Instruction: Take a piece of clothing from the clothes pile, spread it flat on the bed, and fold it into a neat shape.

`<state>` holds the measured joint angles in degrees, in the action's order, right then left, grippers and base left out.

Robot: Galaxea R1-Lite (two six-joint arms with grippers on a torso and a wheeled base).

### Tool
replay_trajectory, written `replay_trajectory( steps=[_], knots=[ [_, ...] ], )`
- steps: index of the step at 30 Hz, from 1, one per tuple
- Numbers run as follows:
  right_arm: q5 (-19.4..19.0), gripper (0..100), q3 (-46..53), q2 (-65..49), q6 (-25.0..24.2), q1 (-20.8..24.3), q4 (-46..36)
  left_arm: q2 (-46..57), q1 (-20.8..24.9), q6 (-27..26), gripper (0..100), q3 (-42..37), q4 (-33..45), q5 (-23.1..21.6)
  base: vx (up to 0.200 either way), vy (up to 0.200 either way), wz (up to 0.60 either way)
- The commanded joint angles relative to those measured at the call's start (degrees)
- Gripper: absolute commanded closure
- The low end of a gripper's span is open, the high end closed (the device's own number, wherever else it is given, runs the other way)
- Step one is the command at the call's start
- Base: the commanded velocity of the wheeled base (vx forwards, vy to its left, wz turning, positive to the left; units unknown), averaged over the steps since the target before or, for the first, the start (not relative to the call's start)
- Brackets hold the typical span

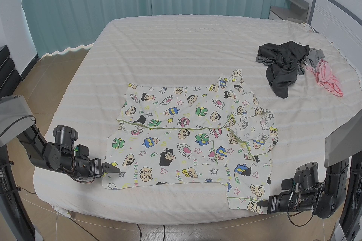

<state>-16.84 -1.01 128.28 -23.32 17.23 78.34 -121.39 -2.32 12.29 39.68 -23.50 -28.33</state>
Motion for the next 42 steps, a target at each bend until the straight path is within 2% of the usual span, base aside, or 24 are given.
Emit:
replay_trajectory(
  steps=[1, 7, 13, 14, 19, 22, 33, 38, 42],
  knots=[
    [-0.04, 100, 1.01, 0.21, -0.06, -0.09, 0.06, -0.95, 1.09, 0.10, 0, 0.40, 0.04, 0.03, 0.000, 0.000, 0.00],
    [-0.13, 100, 1.01, 0.21, -0.06, -0.09, 0.06, -0.95, 4.78, 1.25, 0, 0.75, 0.04, 0.21, 0.000, 0.000, 0.00],
    [-0.13, 100, 1.01, 0.13, -0.06, -0.09, 0.06, -3.67, 5.04, 2.74, 0, 3.21, 0.21, 1.52, 0.000, 0.000, 0.00],
    [-0.13, 100, 1.01, 0.13, -0.06, -0.09, 0.15, -3.67, 5.13, 3.18, 100, 3.21, 0.21, 1.61, 0.000, 0.000, 0.00],
    [-0.13, 100, 1.01, 0.21, -0.06, -0.17, 0.15, -3.76, 5.74, 4.15, 100, 2.68, 0.21, 2.58, 0.000, 0.000, 0.00],
    [-0.22, 100, 1.01, 0.48, -0.06, -0.53, 0.15, -3.67, 5.92, 4.24, 100, 2.33, 0.48, 5.13, 0.000, 0.000, 0.00],
    [0.14, 100, 1.01, 0.39, -0.06, -0.09, -0.38, 1.16, 5.39, 4.41, 100, -1.45, 0.92, 5.13, 0.000, 0.000, 0.00],
    [0.22, 100, 1.01, 0.04, -0.06, 0.00, -0.91, 2.92, 5.30, 4.32, 100, -1.45, 4.34, 5.04, 0.000, 0.000, 0.00],
    [-0.04, 100, 1.01, -2.33, -0.06, 0.00, -5.30, 4.06, 5.13, 4.15, 100, -1.45, 6.89, 4.78, 0.000, 0.000, 0.00]
  ],
)
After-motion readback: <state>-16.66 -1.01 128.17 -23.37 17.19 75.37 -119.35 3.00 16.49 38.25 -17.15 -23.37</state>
